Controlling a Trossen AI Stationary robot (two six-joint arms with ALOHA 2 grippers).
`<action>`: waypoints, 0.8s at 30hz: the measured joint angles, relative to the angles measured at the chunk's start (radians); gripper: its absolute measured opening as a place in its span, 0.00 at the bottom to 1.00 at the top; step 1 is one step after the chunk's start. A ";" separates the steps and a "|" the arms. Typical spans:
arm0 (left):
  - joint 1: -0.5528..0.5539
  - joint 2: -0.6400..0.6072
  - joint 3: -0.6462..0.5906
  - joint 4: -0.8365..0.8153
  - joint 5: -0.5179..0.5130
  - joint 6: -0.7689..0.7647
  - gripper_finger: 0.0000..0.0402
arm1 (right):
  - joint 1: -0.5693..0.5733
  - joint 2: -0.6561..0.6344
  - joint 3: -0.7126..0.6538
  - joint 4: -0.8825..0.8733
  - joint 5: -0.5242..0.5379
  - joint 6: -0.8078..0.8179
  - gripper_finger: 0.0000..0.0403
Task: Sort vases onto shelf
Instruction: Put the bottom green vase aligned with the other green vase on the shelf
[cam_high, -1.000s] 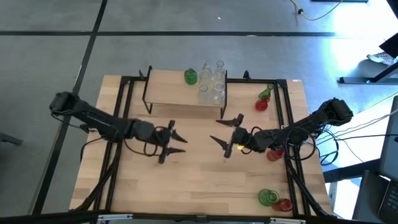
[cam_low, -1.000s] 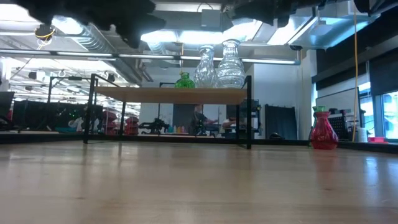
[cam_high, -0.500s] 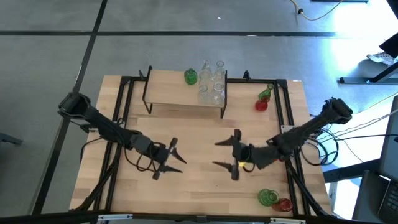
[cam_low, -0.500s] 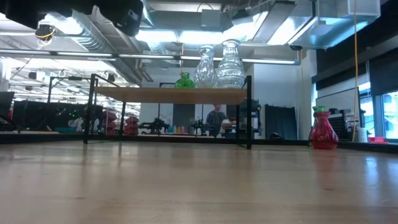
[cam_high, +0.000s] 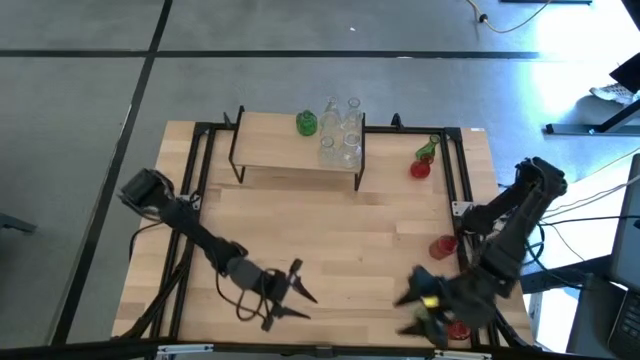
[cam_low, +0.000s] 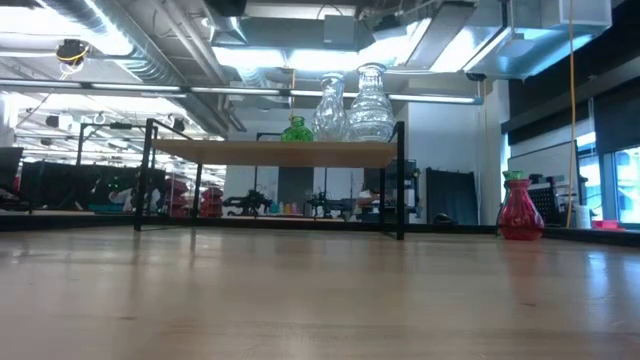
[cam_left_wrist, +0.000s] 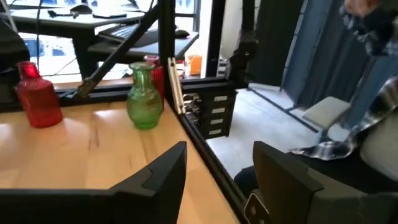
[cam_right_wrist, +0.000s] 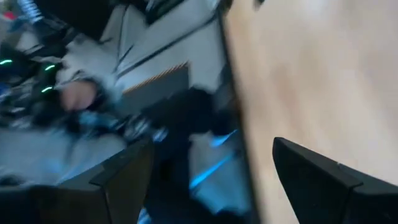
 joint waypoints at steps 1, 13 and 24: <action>-0.011 0.022 0.023 -0.004 -0.017 -0.001 0.44 | 0.028 0.003 0.000 0.000 0.000 0.045 0.78; -0.064 0.142 0.155 -0.012 -0.149 -0.136 0.44 | 0.274 0.012 0.000 -0.360 0.005 0.605 0.78; -0.083 0.141 0.155 -0.051 -0.220 -0.183 0.44 | 0.288 0.082 0.000 -0.521 -0.045 0.656 0.78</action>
